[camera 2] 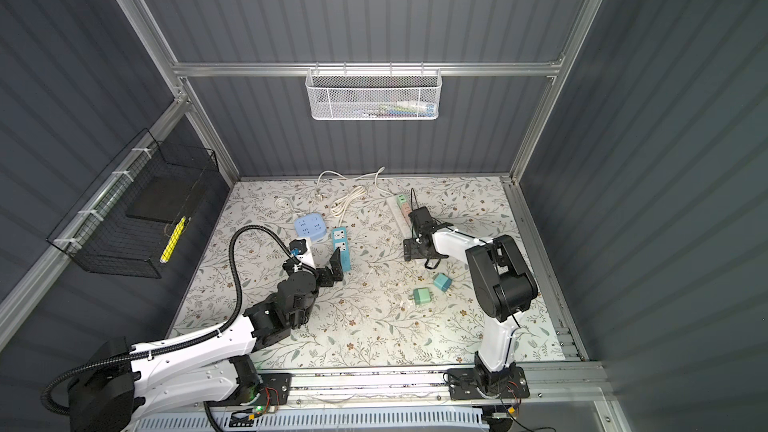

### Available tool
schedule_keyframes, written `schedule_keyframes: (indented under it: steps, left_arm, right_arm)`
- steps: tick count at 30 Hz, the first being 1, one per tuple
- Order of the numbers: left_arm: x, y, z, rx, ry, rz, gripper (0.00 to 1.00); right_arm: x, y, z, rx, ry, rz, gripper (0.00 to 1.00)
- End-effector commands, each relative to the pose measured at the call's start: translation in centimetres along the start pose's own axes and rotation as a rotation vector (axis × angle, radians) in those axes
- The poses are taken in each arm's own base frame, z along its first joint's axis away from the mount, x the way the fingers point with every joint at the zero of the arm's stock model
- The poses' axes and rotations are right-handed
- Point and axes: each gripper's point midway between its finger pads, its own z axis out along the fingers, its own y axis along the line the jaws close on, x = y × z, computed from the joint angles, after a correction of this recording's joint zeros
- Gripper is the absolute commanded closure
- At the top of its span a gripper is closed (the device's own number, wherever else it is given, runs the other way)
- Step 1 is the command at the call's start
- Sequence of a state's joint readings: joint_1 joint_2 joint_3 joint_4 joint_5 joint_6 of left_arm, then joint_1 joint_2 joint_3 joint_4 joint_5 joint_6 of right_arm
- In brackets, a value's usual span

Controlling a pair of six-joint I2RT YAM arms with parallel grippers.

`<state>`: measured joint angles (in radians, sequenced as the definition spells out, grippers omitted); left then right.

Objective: Insert the plug

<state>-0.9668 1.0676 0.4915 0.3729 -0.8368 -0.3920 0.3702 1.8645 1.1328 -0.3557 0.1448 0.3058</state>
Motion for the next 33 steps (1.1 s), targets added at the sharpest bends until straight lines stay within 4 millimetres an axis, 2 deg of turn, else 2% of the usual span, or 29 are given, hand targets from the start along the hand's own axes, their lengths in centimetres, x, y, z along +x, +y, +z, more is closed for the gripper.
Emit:
schedule_keyframes:
  steps: [1, 6, 12, 16, 18, 22, 26, 30, 33]
  left_arm:
    - [-1.1, -0.4, 0.2, 0.0, -0.013, 0.008, 0.0]
    - [-0.9, -0.5, 0.5, -0.008, 0.002, 0.023, 0.0]
    - [-0.1, -0.9, 1.6, -0.044, 0.055, 0.07, 0.0]
    - [0.4, -0.8, 2.6, -0.071, 0.101, 0.083, 0.0]
    - [1.0, -0.1, 3.4, -0.112, 0.168, 0.069, 0.0]
    - [3.2, 1.1, 5.9, -0.176, 0.321, 0.08, 0.0]
    - [5.8, 1.3, 8.8, -0.192, 0.476, 0.108, 0.0]
    - [8.6, 0.5, 11.4, -0.18, 0.587, 0.135, 0.01]
    - [10.5, 0.7, 12.9, -0.214, 0.639, 0.166, 0.04]
  right_arm:
    - [-0.7, -1.7, 0.3, 0.04, 0.008, 0.08, 0.01]
    - [-1.0, -2.2, -0.1, 0.021, 0.004, 0.096, 0.01]
    - [-1.1, -1.7, -1.9, -0.026, -0.023, 0.095, 0.01]
    - [-0.2, -1.2, -3.5, -0.057, -0.009, 0.101, 0.01]
    - [0.3, -1.2, -4.2, -0.059, -0.017, 0.098, 0.01]
    - [1.0, -1.6, -6.2, -0.043, -0.052, 0.105, 0.01]
    - [1.8, -1.0, -8.3, -0.056, -0.101, 0.099, 0.01]
    - [2.8, 1.6, -10.3, -0.189, -0.117, 0.109, 0.01]
    - [3.5, 2.3, -11.7, -0.202, -0.146, 0.099, 0.01]
